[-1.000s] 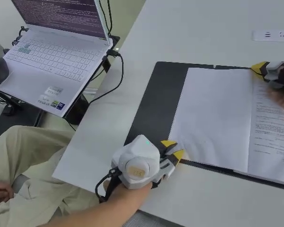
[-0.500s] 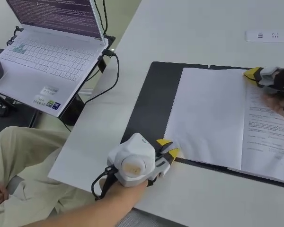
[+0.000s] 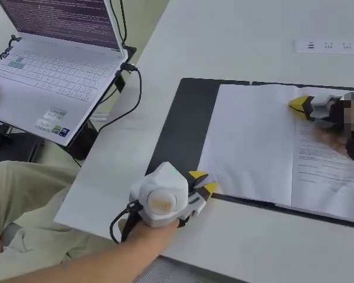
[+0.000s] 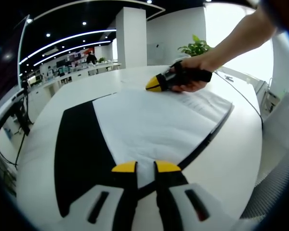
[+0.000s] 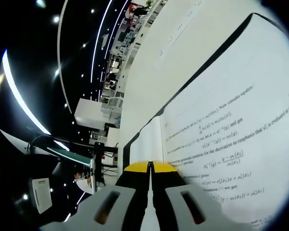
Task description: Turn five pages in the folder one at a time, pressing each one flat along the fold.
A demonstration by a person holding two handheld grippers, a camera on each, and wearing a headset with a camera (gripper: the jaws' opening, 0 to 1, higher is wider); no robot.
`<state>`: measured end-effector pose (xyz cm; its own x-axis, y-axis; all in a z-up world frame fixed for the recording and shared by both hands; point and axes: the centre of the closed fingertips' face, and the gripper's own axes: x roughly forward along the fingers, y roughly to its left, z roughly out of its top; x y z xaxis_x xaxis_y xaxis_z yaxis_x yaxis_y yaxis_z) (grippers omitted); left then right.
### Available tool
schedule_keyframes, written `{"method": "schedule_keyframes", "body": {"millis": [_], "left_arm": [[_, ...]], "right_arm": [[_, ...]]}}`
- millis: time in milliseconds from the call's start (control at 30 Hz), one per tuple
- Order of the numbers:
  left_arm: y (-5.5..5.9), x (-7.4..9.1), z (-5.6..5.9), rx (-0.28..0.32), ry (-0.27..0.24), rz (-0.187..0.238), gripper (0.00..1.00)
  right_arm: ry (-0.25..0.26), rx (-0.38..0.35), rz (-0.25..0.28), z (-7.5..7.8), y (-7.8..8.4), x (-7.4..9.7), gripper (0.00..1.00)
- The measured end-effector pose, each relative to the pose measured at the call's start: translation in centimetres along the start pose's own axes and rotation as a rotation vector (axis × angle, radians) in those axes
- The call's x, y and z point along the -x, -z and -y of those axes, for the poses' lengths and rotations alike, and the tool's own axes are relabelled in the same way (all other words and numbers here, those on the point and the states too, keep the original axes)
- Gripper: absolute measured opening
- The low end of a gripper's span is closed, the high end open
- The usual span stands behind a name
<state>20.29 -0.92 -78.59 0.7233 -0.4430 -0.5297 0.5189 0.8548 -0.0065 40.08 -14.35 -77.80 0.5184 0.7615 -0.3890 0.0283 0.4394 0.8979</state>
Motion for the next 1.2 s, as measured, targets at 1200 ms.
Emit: {"method": "schedule_keyframes", "body": {"millis": [1200], "left_arm": [[0.0,0.1,0.2,-0.001,-0.003,-0.013,0.11]], "right_arm": [[-0.053,-0.034,-0.152,0.1,9.3,5.1,0.00]]}}
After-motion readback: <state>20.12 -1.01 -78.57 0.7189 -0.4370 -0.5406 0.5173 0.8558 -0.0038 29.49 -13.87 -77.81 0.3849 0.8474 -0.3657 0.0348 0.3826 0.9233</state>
